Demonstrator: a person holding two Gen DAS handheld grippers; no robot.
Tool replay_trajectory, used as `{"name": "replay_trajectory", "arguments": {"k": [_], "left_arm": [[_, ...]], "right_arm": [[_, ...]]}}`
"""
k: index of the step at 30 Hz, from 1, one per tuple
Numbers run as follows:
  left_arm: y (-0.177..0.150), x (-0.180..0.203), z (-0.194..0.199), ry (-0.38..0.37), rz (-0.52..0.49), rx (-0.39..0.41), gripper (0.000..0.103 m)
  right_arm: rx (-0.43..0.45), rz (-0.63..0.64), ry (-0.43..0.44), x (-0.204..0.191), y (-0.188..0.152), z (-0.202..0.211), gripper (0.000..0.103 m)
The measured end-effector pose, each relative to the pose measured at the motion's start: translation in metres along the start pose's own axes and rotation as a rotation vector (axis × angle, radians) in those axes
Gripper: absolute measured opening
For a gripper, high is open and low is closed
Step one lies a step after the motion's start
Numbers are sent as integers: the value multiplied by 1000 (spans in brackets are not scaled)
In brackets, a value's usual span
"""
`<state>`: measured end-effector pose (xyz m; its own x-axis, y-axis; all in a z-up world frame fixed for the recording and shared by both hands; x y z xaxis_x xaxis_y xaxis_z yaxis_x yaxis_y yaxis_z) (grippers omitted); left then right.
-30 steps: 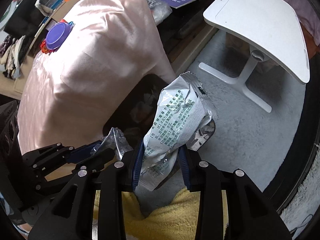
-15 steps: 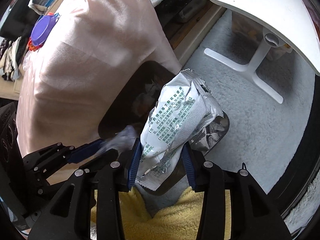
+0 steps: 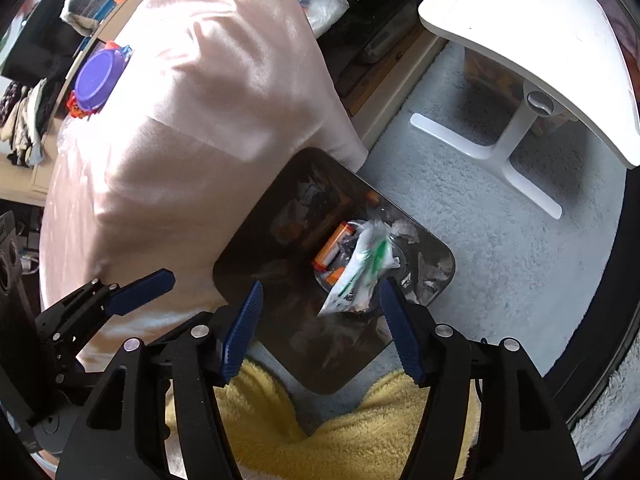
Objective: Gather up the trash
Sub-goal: 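Grasp the purple lid with the right tool while the left grasps the clear plastic bag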
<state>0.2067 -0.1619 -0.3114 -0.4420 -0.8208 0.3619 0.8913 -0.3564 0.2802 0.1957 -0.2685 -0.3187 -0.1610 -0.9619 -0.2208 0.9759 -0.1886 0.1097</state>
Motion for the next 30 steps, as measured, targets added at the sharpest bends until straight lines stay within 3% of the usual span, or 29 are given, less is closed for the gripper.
{"name": "replay_trajectory", "arguments": {"k": [6,9,16,24,30], "left_arm": [[4,-11,44,-13,19,53,73],[6,-24,69,-32,55,86,75],[17,-64,137,61,116,216,78],[33,-130,201,184,195,335,78],[51,-179,216,276,248,379,79]], "right_arm": [[101,-12,28,-10,19,42,85],[161,2,20,-21,35,66,86],[243,87,73,-66,70,97,87],[243,192,116,-132,107,93,87],[227,255,123,-175,125,77,87]]}}
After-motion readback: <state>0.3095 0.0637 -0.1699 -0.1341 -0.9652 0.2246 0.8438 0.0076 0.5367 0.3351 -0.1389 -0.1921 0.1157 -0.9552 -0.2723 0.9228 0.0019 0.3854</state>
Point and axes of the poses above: each gripper's, at about its wrist camera, not at the fingertips, and z roughly against the way its jaws point, x to its right, y to its top, the point moved 6 cm from there along -z, roughly the way its jaws point, and after that the axes turned 8 degrees about -y, right-handed, at the moved point
